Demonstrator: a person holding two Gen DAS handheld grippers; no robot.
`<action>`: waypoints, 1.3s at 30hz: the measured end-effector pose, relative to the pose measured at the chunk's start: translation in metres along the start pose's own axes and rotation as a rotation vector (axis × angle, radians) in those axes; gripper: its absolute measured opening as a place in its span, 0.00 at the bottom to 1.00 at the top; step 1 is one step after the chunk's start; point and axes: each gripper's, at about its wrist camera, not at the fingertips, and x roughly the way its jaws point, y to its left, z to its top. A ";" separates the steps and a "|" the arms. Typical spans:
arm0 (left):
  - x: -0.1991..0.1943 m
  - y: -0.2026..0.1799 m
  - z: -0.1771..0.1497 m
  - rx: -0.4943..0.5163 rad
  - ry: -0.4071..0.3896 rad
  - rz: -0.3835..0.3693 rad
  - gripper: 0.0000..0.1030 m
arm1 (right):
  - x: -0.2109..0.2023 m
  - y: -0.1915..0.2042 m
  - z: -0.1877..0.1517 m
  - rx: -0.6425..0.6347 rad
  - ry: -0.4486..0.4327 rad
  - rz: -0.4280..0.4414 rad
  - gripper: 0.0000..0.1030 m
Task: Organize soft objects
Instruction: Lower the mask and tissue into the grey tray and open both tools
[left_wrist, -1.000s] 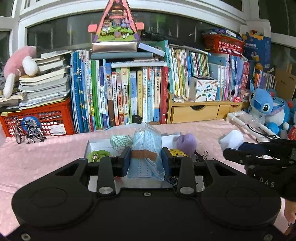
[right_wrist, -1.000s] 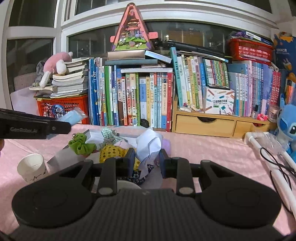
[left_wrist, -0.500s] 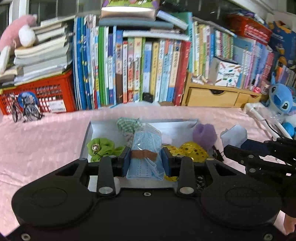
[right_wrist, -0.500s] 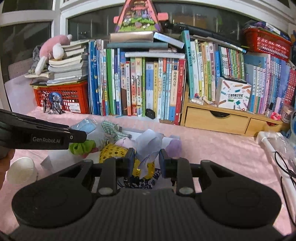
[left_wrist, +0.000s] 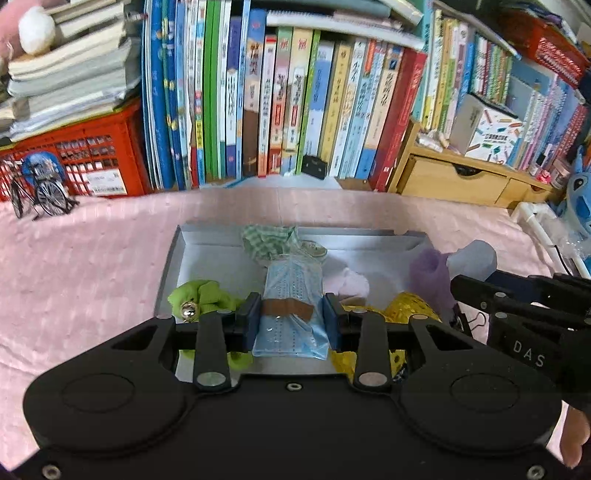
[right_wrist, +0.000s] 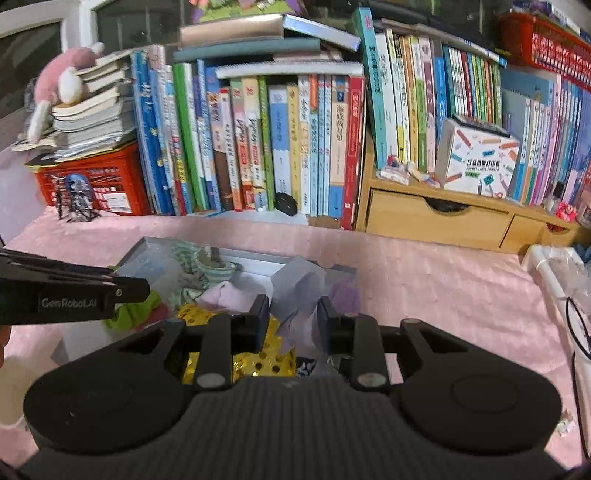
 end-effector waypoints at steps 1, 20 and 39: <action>0.005 0.001 0.002 -0.011 0.010 0.002 0.33 | 0.005 -0.001 0.001 0.009 0.013 0.003 0.33; 0.046 0.002 0.007 -0.005 0.060 0.064 0.34 | 0.060 -0.007 0.005 0.052 0.128 -0.003 0.34; 0.037 0.001 0.004 -0.009 0.047 0.057 0.48 | 0.052 -0.004 0.005 0.040 0.092 0.031 0.52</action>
